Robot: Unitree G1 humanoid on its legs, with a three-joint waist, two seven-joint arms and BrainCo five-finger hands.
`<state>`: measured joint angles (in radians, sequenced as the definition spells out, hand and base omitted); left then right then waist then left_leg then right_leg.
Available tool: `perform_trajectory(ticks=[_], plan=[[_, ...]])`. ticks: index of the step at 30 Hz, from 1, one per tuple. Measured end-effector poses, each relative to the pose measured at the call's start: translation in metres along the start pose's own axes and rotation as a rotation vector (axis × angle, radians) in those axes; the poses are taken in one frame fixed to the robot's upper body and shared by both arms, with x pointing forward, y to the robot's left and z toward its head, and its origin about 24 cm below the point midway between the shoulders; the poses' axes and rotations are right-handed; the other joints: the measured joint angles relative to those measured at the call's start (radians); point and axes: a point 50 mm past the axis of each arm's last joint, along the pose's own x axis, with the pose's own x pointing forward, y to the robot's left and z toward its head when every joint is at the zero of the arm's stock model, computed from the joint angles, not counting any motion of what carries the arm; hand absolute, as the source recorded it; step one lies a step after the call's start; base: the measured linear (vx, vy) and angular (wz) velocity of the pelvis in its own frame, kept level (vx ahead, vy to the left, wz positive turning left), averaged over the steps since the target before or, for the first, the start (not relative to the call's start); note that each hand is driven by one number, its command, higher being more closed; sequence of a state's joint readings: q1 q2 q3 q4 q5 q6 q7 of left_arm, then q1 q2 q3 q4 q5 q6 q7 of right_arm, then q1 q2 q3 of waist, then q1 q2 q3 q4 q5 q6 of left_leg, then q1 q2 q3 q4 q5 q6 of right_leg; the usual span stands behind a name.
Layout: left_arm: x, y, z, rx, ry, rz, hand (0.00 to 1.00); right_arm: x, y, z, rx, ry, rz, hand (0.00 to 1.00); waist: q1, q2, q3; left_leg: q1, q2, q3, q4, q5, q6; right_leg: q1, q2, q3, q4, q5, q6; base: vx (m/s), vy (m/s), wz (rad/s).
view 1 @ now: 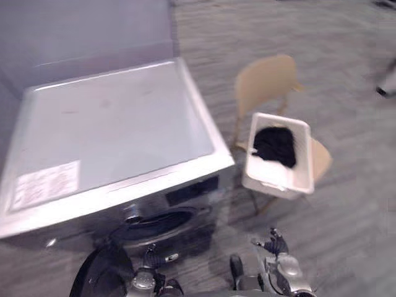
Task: Pick up the laundry basket with both hands and put the clothes into the washing machine.
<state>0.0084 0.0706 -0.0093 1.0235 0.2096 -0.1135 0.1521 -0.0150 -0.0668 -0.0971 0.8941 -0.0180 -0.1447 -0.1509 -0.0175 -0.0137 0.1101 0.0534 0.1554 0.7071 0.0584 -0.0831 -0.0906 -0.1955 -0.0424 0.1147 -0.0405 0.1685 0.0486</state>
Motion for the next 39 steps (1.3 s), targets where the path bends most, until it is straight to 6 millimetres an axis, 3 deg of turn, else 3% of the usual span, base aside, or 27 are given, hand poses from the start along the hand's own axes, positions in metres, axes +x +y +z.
perform_trajectory(ticks=[1, 2, 5, 6, 7, 9, 10, 11, 12, 13, 14, 16, 17, 19, 22, 23, 25, 27, 30, 31, 32, 33, 34, 36, 37, 38, 39], plan=[[0.003, 0.000, 0.009, 0.007, -0.022, -0.001, 0.00, 0.003, 0.000, 0.011, 0.005, -0.035, -0.003, 0.00, -0.018, 0.017, 0.015, -0.003, 0.035, 0.114, 0.032, -0.025, 0.013, -0.014, -0.035, -0.298, -0.029, -0.094, -0.144, -0.11, -0.062, -2.07], [0.004, -0.004, 0.014, 0.013, -0.036, -0.014, 0.00, 0.004, -0.002, 0.011, 0.003, -0.036, -0.006, 0.00, -0.023, 0.030, 0.019, 0.001, 0.046, 0.150, 0.029, -0.025, 0.012, -0.022, -0.051, -0.444, -0.021, -0.128, -0.190, -0.11, -0.071, -2.26], [0.008, -0.005, 0.029, 0.066, -0.075, -0.039, 0.00, 0.004, -0.004, 0.011, -0.004, -0.035, -0.010, 0.00, -0.023, 0.036, 0.023, 0.063, 0.078, 0.360, 0.077, -0.033, -0.018, -0.035, -0.133, -0.906, 0.070, -0.188, -0.284, 0.02, -0.078, -2.05], [0.009, -0.005, 0.031, 0.068, -0.078, -0.038, 0.00, 0.005, -0.003, 0.013, -0.009, -0.041, -0.006, 0.00, -0.023, 0.036, 0.023, 0.078, 0.079, 0.375, 0.077, -0.033, -0.018, -0.035, -0.138, -0.947, 0.084, -0.191, -0.288, 0.12, -0.195, -2.81], [0.010, -0.003, 0.034, 0.083, -0.082, -0.037, 0.00, 0.005, -0.002, 0.013, -0.019, -0.041, -0.002, 0.00, -0.026, 0.036, 0.023, 0.135, 0.077, 0.415, 0.075, -0.054, -0.049, -0.042, -0.142, -0.989, 0.139, -0.168, -0.244, 0.12, -0.211, -2.37], [0.011, -0.001, 0.035, 0.097, -0.085, -0.036, 0.00, 0.004, -0.003, 0.011, -0.019, -0.035, -0.002, 0.00, -0.026, 0.037, 0.024, 0.182, 0.088, 0.451, 0.089, -0.104, -0.111, -0.058, -0.114, -0.925, 0.166, -0.108, -0.162, 0.12, -0.149, -1.98], [0.011, -0.001, 0.036, 0.097, -0.086, -0.037, 0.00, 0.003, -0.003, 0.009, -0.027, -0.032, 0.001, 0.00, -0.027, 0.042, 0.022, 0.200, 0.107, 0.492, 0.119, -0.132, -0.109, -0.068, -0.085, -0.899, 0.177, -0.125, -0.151, 0.16, -0.131, -1.98], [0.010, -0.008, 0.035, 0.083, -0.081, -0.051, 0.00, 0.003, -0.009, 0.007, -0.062, -0.026, 0.001, 0.00, -0.023, 0.096, 0.017, 0.198, 0.171, 0.499, 0.191, -0.192, -0.063, -0.108, -0.069, -0.848, 0.290, -0.211, -0.207, 0.25, -0.133, -1.66], [0.010, -0.012, 0.034, 0.076, -0.073, -0.061, 0.00, 0.002, -0.014, 0.004, -0.086, -0.020, -0.002, 0.00, -0.047, 0.080, 0.010, 0.193, 0.203, 0.473, 0.333, -0.259, 0.061, -0.118, -0.099, -0.767, 0.411, -0.276, -0.151, 0.33, -0.149, -1.45], [0.010, -0.015, 0.035, 0.068, -0.072, -0.067, 0.00, 0.004, -0.016, 0.006, -0.095, -0.022, -0.005, 0.00, -0.045, 0.094, 0.016, 0.184, 0.231, 0.412, 0.411, -0.260, 0.109, -0.124, -0.071, -0.725, 0.425, -0.289, -0.142, 0.36, -0.136, -1.64], [0.007, -0.022, 0.030, 0.045, -0.055, -0.084, 0.00, 0.007, -0.015, 0.013, -0.114, -0.041, 0.003, 0.00, -0.019, 0.107, 0.015, 0.126, 0.274, 0.215, 0.587, -0.226, 0.104, -0.116, -0.013, -0.635, 0.386, -0.284, -0.154, 0.29, -0.110, -1.81], [0.005, -0.029, 0.026, 0.023, -0.041, -0.097, 0.00, 0.013, -0.007, 0.025, -0.120, -0.064, 0.025, 0.00, -0.024, 0.104, 0.042, 0.008, 0.226, -0.033, 0.676, -0.271, 0.039, -0.053, 0.019, -0.550, 0.318, -0.261, -0.163, 0.29, -0.068, -1.61], [0.004, -0.030, 0.024, 0.017, -0.041, -0.098, 0.00, 0.012, -0.003, 0.023, -0.114, -0.058, 0.035, 0.00, -0.006, 0.096, 0.052, -0.041, 0.183, -0.112, 0.657, -0.274, 0.038, -0.002, 0.038, -0.493, 0.267, -0.248, -0.157, 0.28, -0.037, -1.24], [0.002, -0.029, 0.020, -0.007, -0.042, -0.091, 0.00, 0.011, 0.002, 0.022, -0.106, -0.055, 0.046, 0.00, 0.015, 0.078, 0.061, -0.133, 0.126, -0.191, 0.587, -0.270, 0.030, 0.056, 0.043, -0.429, 0.212, -0.240, -0.140, 0.23, 0.012, -1.11], [0.001, -0.028, 0.020, -0.015, -0.046, -0.089, 0.00, 0.008, 0.001, 0.013, -0.081, -0.030, 0.037, 0.00, 0.012, 0.090, 0.062, -0.276, 0.102, -0.177, 0.419, -0.226, -0.008, 0.133, 0.041, -0.411, 0.145, -0.237, -0.092, 0.32, 0.095, -0.45], [0.001, -0.028, 0.021, -0.017, -0.050, -0.088, 0.00, 0.007, 0.000, 0.010, -0.075, -0.021, 0.033, 0.00, 0.014, 0.089, 0.062, -0.290, 0.097, -0.174, 0.383, -0.201, 0.010, 0.150, 0.041, -0.411, 0.139, -0.242, -0.083, 0.32, 0.137, -0.21], [0.001, -0.026, 0.018, -0.020, -0.046, -0.084, 0.00, 0.003, -0.001, 0.001, -0.057, 0.006, 0.026, 0.00, 0.034, 0.079, 0.063, -0.258, 0.062, -0.189, 0.317, -0.068, 0.102, 0.210, 0.029, -0.410, 0.139, -0.266, -0.047, 0.41, 0.161, -0.16], [0.002, -0.022, 0.018, -0.027, -0.045, -0.071, 0.00, 0.001, 0.002, -0.003, -0.033, 0.019, 0.023, 0.00, 0.008, 0.039, 0.066, -0.223, 0.004, -0.207, 0.262, -0.082, 0.122, 0.215, -0.026, -0.448, 0.194, -0.301, 0.008, 0.44, 0.179, 0.38], [0.001, -0.021, 0.014, -0.027, -0.032, -0.071, 0.00, 0.003, 0.003, 0.000, -0.033, 0.015, 0.027, 0.00, 0.007, 0.024, 0.079, -0.144, -0.050, -0.217, 0.165, -0.076, 0.132, -0.005, -0.151, -0.459, 0.725, -0.303, 0.092, 0.39, 0.229, 0.39], [0.001, -0.021, 0.013, -0.015, -0.025, -0.075, 0.00, 0.001, 0.005, -0.004, -0.032, 0.027, 0.035, 0.00, -0.004, 0.025, 0.087, -0.103, -0.064, -0.264, 0.148, -0.075, 0.133, -0.053, -0.173, -0.448, 0.850, -0.356, 0.066, 0.39, 0.033, 0.97], [0.002, -0.020, 0.016, -0.012, -0.034, -0.074, 0.00, 0.000, 0.005, -0.006, -0.032, 0.032, 0.036, 0.00, -0.010, 0.051, 0.103, -0.069, -0.057, -0.324, 0.138, -0.075, 0.133, -0.054, -0.152, -0.448, 0.802, -0.412, 0.007, 0.42, -0.017, 1.10], [0.003, -0.018, 0.018, -0.016, -0.037, -0.068, 0.00, 0.000, 0.005, -0.005, -0.032, 0.029, 0.036, 0.00, -0.012, 0.060, 0.108, -0.055, -0.050, -0.350, 0.130, -0.075, 0.132, -0.054, -0.127, -0.435, 0.731, -0.424, -0.012, 0.41, -0.085, 1.42], [0.006, -0.014, 0.026, -0.025, -0.058, -0.053, 0.00, 0.002, 0.002, 0.000, -0.030, 0.008, 0.029, 0.00, -0.019, 0.089, 0.122, -0.052, -0.032, -0.427, 0.120, -0.072, 0.128, -0.077, -0.062, -0.353, 0.547, -0.422, -0.014, 0.37, -0.138, 1.46], [0.008, -0.012, 0.034, -0.037, -0.078, -0.045, 0.00, 0.005, -0.001, 0.007, -0.022, -0.014, 0.020, 0.00, -0.023, 0.079, 0.120, -0.071, -0.038, -0.492, 0.121, -0.069, 0.112, -0.110, -0.031, -0.208, 0.370, -0.359, 0.032, 0.33, -0.162, 1.53], [0.008, -0.010, 0.034, -0.042, -0.082, -0.039, 0.00, 0.004, -0.001, 0.004, -0.020, -0.007, 0.016, 0.00, -0.023, 0.059, 0.120, -0.084, -0.056, -0.524, 0.142, -0.075, 0.075, -0.102, -0.049, -0.147, 0.239, -0.257, 0.062, 0.38, -0.262, 1.85], [0.009, 0.000, 0.031, -0.038, -0.080, -0.012, 0.00, 0.002, 0.006, 0.000, -0.013, 0.010, 0.033, 0.00, -0.005, -0.011, 0.123, -0.104, -0.089, -0.562, 0.208, -0.128, 0.011, -0.098, -0.117, -0.115, 0.185, -0.069, 0.062, 0.36, -0.309, 1.70], [0.009, -0.001, 0.033, -0.060, -0.078, -0.002, 0.00, 0.004, 0.007, 0.005, -0.027, 0.002, 0.040, 0.00, -0.001, 0.023, 0.140, -0.122, -0.058, -0.584, 0.241, -0.151, -0.002, -0.092, -0.098, -0.156, 0.217, -0.097, 0.054, 0.43, -0.441, 1.81]])
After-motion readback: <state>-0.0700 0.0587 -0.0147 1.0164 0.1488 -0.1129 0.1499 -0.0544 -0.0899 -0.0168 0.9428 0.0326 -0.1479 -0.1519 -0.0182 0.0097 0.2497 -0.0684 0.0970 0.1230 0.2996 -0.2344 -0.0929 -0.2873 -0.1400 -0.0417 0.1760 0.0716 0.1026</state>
